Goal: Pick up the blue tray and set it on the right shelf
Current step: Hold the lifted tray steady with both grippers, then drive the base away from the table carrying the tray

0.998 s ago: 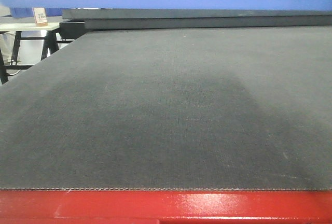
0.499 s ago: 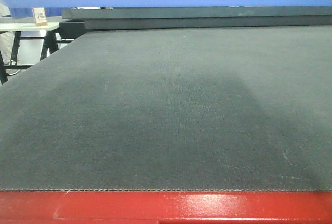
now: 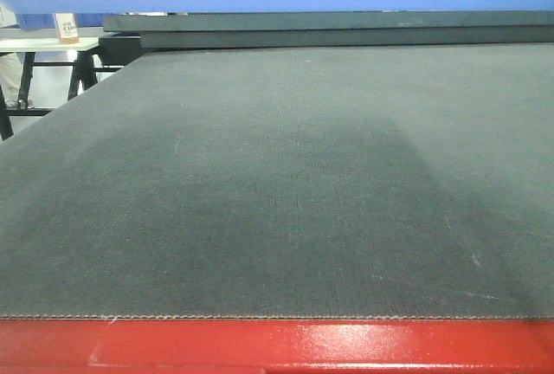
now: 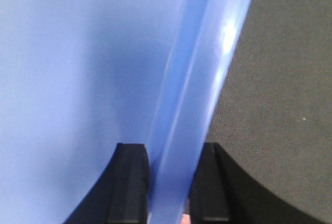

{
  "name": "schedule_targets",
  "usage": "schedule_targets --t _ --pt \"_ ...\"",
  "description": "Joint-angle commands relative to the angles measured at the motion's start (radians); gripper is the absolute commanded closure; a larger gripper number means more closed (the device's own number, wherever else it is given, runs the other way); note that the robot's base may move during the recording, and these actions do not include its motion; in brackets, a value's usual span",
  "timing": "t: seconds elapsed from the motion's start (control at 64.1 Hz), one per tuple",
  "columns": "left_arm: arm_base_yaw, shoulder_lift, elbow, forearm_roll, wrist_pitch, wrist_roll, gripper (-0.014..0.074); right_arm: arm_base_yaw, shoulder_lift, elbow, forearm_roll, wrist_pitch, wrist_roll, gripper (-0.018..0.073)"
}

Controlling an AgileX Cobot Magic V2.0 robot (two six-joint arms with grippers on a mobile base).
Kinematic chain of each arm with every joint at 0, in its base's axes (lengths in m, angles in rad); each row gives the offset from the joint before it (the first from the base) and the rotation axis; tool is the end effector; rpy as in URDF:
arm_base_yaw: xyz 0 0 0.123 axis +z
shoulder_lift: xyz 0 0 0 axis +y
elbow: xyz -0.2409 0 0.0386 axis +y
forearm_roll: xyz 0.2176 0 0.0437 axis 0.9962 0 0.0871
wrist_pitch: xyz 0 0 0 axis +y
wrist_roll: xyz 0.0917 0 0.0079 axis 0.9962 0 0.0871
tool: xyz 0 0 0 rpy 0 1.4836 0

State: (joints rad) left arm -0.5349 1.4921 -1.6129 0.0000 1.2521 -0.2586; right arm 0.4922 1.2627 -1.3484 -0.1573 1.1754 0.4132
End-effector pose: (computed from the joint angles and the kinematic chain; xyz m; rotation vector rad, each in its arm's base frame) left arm 0.2378 -0.1409 0.3562 0.3639 2.6172 -0.2753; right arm 0.2055 0.0951 0.3498 -0.1243 2.5558 0.1391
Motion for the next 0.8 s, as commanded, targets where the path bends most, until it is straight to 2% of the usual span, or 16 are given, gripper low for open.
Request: schedule_targets --t 0.0,0.78 --pt "-0.016 -0.039 -0.023 -0.011 0.087 0.028 0.0645 0.007 -0.03 -0.028 -0.026 -0.068 -0.038 0.0503" --pt "-0.016 -0.039 -0.023 -0.012 0.085 0.028 0.0645 0.007 -0.03 -0.028 -0.026 -0.068 -0.038 0.0503"
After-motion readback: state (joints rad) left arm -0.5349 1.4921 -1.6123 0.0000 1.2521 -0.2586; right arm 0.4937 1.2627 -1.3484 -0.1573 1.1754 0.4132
